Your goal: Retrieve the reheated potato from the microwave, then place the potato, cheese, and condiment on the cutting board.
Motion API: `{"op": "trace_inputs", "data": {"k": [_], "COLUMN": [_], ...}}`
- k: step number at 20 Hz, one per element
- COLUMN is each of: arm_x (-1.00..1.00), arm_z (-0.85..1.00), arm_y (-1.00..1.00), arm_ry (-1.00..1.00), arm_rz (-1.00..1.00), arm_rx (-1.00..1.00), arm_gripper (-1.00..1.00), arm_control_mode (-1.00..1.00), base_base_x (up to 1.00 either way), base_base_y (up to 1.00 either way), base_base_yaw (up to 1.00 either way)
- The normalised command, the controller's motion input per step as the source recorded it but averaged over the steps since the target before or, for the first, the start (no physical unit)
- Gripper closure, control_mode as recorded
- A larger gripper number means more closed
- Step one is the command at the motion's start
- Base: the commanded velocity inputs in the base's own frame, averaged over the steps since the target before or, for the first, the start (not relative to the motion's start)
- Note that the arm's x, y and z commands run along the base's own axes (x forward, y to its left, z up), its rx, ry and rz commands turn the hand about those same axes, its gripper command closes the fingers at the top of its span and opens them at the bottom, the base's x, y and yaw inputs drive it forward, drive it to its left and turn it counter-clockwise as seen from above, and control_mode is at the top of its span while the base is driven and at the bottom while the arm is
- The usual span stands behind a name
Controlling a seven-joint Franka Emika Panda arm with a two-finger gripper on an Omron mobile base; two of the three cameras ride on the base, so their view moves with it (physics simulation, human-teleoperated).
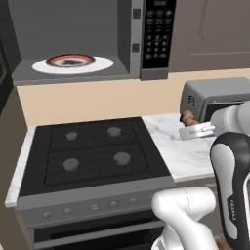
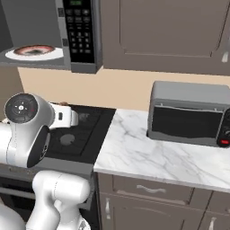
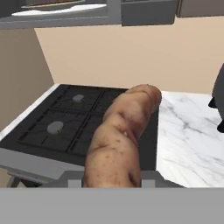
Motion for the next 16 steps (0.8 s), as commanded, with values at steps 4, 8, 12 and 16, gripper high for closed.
{"op": "trace_inputs", "data": {"k": [4,8,12,16], "arm_x": [0.0,0.0,0.0,0.0], "arm_z": [0.0,0.0,0.0,0.0], "arm_y": [0.0,0.0,0.0,0.0], "arm_ry": [0.0,0.0,0.0,0.0], "arm_rz": [0.0,0.0,0.0,0.0], "arm_rx": [0.0,0.0,0.0,0.0], "arm_gripper": [1.0,1.0,1.0,1.0], "arm_control_mode": [1.0,1.0,1.0,1.0], "base_base_x": [0.0,0.0,0.0,0.0], "base_base_y": [-0.73,-0.73,-0.73,-0.73], "base_base_yaw": [0.0,0.0,0.0,0.0]}}
